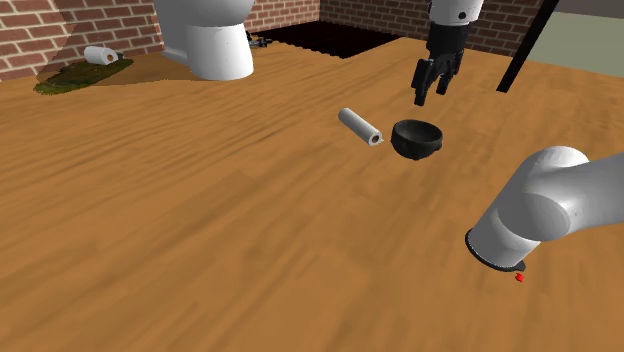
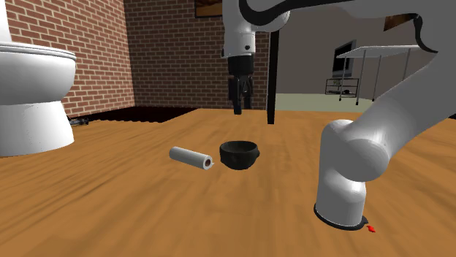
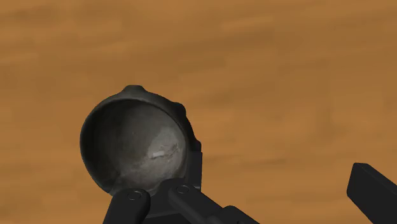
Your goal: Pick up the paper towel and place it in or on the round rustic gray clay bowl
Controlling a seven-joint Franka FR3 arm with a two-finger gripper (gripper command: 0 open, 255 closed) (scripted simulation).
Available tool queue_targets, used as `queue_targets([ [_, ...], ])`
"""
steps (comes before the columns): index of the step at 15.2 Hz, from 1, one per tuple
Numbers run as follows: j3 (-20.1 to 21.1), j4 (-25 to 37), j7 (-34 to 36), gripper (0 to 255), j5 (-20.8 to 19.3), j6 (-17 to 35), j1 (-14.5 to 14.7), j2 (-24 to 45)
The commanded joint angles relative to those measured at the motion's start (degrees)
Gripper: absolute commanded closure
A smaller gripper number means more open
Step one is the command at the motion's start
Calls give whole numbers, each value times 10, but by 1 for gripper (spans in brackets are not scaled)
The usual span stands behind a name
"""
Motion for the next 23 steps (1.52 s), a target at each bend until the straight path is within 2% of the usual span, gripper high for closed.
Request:
queue_targets([
  [1, 0, 0, 0, 0, 0, 0, 0, 0],
  [6, -23, -4, -7, 0, -11, 101, -6, 85],
  [12, -50, 20, -17, 0, -15, 212, -9, 203],
  [18, -74, 72, -34, 0, -3, 303, -11, 332],
  [23, -89, 136, -56, 0, 22, 360, -13, 442],
])
